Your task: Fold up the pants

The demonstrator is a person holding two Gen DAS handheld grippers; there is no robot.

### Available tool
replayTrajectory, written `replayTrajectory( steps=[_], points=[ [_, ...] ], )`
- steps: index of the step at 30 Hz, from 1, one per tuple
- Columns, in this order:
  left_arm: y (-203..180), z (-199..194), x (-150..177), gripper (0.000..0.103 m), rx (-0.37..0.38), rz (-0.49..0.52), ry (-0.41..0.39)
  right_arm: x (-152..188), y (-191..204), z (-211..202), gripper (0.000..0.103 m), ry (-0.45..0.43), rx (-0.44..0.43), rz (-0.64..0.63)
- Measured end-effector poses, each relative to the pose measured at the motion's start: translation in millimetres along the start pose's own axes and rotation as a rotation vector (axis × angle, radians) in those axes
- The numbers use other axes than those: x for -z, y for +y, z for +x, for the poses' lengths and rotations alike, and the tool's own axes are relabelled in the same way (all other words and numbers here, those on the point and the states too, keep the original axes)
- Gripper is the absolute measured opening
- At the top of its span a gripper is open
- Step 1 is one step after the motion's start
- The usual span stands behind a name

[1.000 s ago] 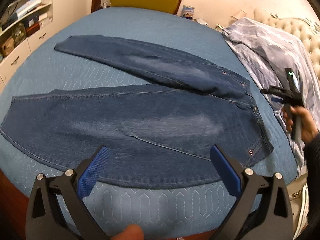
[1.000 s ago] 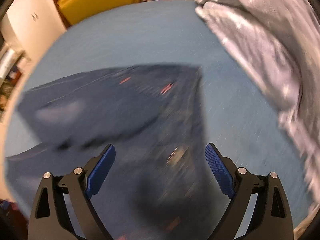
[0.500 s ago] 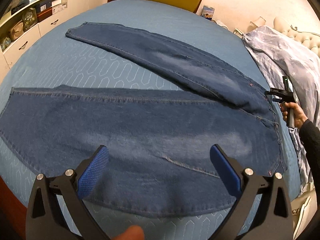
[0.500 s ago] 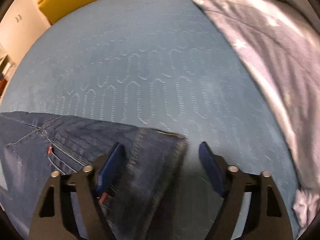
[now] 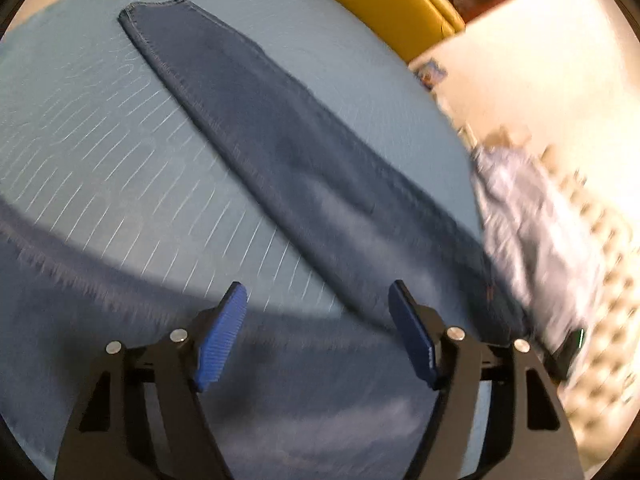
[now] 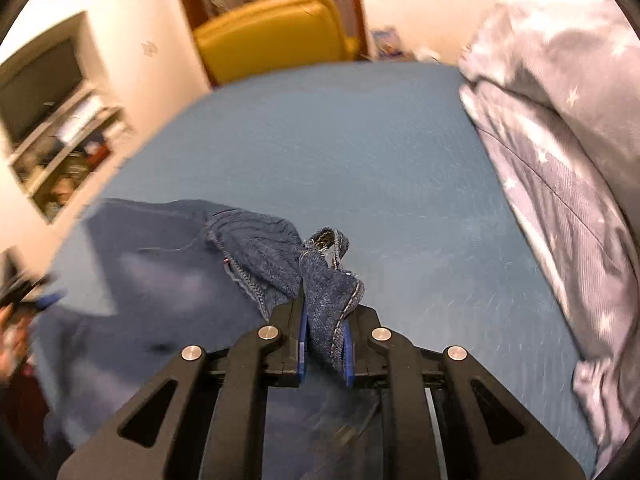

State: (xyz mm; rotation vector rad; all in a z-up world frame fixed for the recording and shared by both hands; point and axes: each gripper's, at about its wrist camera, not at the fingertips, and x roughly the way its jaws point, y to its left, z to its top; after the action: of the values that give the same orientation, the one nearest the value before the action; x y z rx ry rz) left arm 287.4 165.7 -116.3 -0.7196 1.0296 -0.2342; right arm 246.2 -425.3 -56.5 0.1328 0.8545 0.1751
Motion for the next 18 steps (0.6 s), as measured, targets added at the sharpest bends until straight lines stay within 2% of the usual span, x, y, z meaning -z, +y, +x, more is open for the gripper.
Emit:
replayTrajectory(
  steps=[4, 8, 9, 11, 12, 15, 18],
  points=[
    [18, 18, -47, 0.064, 0.134, -0.14, -0.017, 52, 37, -56, 0.015, -0.016, -0.081, -0.025],
    [36, 45, -81, 0.063, 0.24, -0.231, -0.016, 111, 49, -80, 0.015, 0.023, -0.146, 0.01],
    [46, 59, -89, 0.058, 0.257, -0.271, 0.0, 122, 50, -83, 0.015, 0.03, -0.152, 0.024],
    [61, 76, -95, 0.048, 0.251, -0.325, 0.003, 140, 51, -85, 0.015, 0.046, -0.153, 0.053],
    [68, 82, -99, 0.046, 0.256, -0.347, -0.001, 148, 55, -87, 0.015, 0.053, -0.141, 0.05],
    [78, 86, -103, 0.046, 0.261, -0.363, -0.017, 165, 55, -87, 0.015, 0.079, -0.138, 0.066],
    [98, 88, -101, 0.044, 0.191, -0.443, -0.021, 166, 47, -83, 0.015, 0.083, -0.136, 0.087]
  ],
)
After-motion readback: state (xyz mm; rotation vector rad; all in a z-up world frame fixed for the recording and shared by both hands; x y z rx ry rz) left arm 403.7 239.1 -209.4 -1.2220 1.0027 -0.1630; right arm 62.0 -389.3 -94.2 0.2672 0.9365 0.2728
